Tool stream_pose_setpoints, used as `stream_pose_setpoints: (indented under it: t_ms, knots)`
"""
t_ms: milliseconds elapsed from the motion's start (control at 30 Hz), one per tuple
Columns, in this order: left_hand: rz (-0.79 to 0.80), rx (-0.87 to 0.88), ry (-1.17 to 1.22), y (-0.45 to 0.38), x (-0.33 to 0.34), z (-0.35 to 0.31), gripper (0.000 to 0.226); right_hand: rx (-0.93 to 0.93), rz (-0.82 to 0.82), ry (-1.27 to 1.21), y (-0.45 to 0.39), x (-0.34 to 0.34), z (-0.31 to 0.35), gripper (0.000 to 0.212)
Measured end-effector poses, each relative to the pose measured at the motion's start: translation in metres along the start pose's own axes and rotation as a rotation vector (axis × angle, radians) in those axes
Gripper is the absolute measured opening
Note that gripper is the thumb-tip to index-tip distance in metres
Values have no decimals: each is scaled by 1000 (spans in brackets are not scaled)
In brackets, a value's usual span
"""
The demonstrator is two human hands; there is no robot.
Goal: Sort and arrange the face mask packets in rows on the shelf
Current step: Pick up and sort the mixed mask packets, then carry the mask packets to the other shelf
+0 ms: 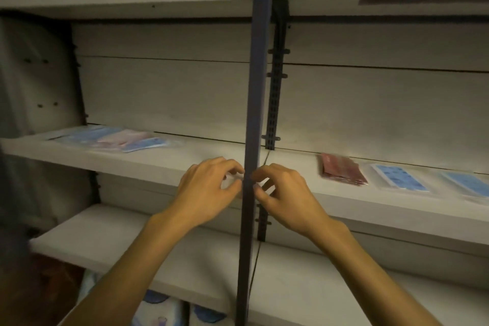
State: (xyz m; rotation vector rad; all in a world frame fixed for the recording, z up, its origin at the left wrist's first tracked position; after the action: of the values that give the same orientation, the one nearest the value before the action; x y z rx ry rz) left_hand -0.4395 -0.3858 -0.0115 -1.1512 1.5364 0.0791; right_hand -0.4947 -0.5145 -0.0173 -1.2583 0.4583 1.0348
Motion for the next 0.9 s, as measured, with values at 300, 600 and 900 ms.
stream_pose_setpoints:
  t_ms: [300, 600, 900]
  knots:
    - [7, 10, -46, -29, -31, 130, 25, 33, -25, 68, -99, 92, 45, 30]
    - [27, 28, -53, -85, -64, 271, 22, 132, 15, 167, -216, 176, 78, 30]
    - [17, -59, -123, -122, -89, 401, 24, 208, 72, 237, -271, 242, 98, 29]
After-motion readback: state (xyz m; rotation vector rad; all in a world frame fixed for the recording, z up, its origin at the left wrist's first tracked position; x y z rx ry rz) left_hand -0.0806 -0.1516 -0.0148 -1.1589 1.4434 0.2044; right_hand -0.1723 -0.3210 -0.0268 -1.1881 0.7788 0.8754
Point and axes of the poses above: each hand's wrist, its own y-axis away from the middle knuckle, its own x-axis out of the palm, z = x × y, the point moved 9 cm from there along -y, towards the middle knuckle, and after that the axes turned 1 degree about z, right-handed, at the moved point
